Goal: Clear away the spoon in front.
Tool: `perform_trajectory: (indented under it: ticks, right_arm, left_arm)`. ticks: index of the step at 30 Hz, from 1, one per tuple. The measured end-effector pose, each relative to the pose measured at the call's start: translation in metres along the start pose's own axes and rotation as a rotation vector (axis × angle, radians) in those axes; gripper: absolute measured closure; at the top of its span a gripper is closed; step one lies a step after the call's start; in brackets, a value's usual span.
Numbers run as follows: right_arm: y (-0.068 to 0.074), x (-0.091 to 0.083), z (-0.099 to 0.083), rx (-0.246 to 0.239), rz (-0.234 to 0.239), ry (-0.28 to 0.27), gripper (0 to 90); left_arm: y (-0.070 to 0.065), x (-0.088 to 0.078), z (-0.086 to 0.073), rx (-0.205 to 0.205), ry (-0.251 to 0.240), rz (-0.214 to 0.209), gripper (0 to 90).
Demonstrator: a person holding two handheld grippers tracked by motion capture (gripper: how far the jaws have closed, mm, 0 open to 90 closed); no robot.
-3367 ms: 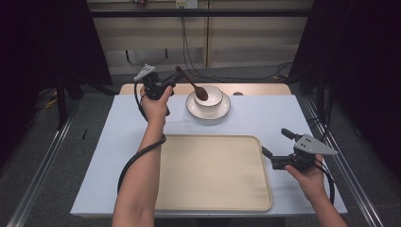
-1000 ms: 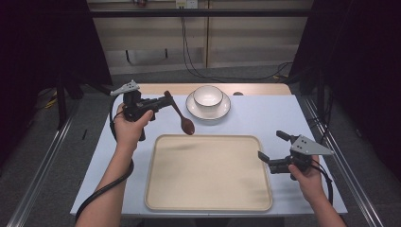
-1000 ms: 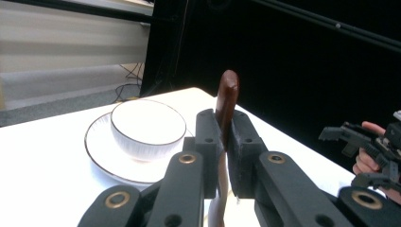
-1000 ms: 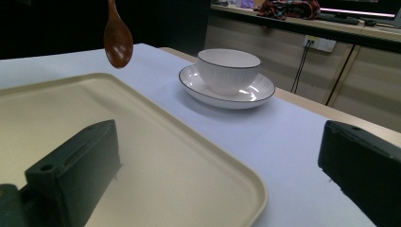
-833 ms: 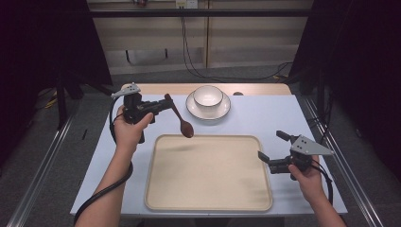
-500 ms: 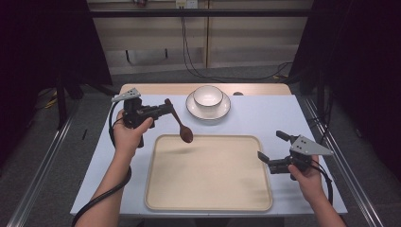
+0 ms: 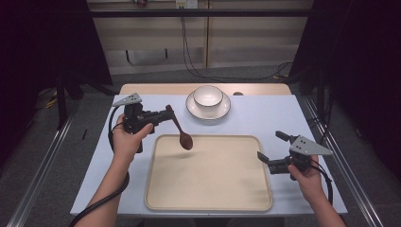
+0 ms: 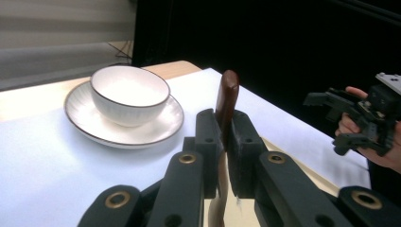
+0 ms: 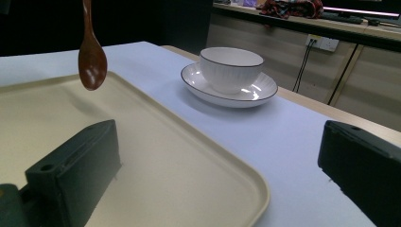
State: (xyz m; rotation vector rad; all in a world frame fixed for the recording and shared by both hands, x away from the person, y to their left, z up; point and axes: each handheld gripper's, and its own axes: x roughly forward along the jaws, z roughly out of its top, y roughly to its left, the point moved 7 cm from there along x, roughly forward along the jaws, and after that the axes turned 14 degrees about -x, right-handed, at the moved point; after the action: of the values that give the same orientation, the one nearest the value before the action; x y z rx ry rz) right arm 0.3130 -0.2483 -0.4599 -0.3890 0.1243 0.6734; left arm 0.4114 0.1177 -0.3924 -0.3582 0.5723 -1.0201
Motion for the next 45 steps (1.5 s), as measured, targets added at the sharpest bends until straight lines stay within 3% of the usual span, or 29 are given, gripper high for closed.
perform_trajectory:
  ticks: [36, 45]
  right_arm:
    - [0.002, 0.001, -0.001, -0.006, 0.014, 0.004, 0.3]
    - [0.002, 0.002, -0.001, -0.009, 0.016, 0.008, 0.4]
  left_arm:
    - [-0.007, 0.000, -0.037, -0.007, 0.113, -0.033, 83.9]
    - [-0.010, 0.000, -0.046, -0.022, 0.134, -0.063, 83.9]
